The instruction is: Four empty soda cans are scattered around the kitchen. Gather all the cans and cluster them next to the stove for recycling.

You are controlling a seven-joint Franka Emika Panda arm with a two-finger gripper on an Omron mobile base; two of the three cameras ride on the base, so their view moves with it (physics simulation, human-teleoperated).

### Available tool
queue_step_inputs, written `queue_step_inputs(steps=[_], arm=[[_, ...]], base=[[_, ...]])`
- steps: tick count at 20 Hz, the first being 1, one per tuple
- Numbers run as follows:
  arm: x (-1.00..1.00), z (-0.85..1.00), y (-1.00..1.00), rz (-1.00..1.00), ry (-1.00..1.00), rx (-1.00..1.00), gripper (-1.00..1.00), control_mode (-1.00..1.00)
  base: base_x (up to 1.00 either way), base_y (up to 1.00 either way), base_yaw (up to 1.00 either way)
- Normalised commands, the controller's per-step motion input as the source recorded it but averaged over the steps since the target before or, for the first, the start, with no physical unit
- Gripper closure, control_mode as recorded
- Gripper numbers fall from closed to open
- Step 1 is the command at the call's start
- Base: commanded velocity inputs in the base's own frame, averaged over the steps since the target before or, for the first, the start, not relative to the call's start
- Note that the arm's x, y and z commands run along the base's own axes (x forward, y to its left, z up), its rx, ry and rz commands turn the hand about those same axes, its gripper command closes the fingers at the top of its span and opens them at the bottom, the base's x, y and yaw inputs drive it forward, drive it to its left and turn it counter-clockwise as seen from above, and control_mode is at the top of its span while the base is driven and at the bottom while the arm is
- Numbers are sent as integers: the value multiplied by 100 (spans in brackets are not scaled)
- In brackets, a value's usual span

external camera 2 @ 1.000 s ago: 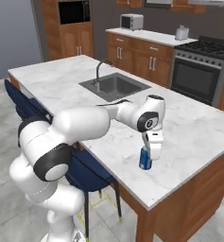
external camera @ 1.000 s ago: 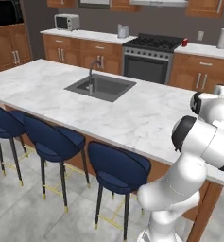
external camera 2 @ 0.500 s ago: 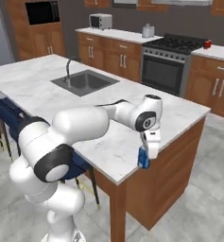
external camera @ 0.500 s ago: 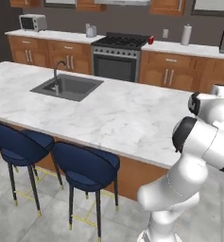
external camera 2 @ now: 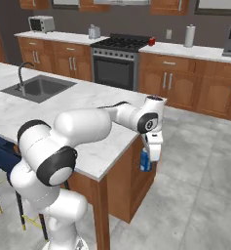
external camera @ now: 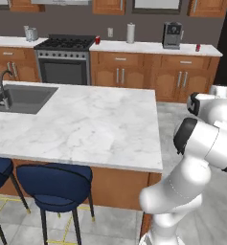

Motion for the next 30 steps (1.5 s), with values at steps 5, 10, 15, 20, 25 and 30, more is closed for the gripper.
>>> queue_step_inputs(steps=[5,10,15,20,25,30], arm=[[0,0,0,0,0,0,100,100],[0,0,0,0,0,0,100,100],[0,0,0,0,0,0,100,100],[0,0,0,0,0,0,100,100],[0,0,0,0,0,0,100,100],[0,0,0,0,0,0,100,100]], base=[[14,-26,-20],[47,-55,6],[32,-70,16],[-6,-88,11],[15,-60,1],[63,-65,0]])
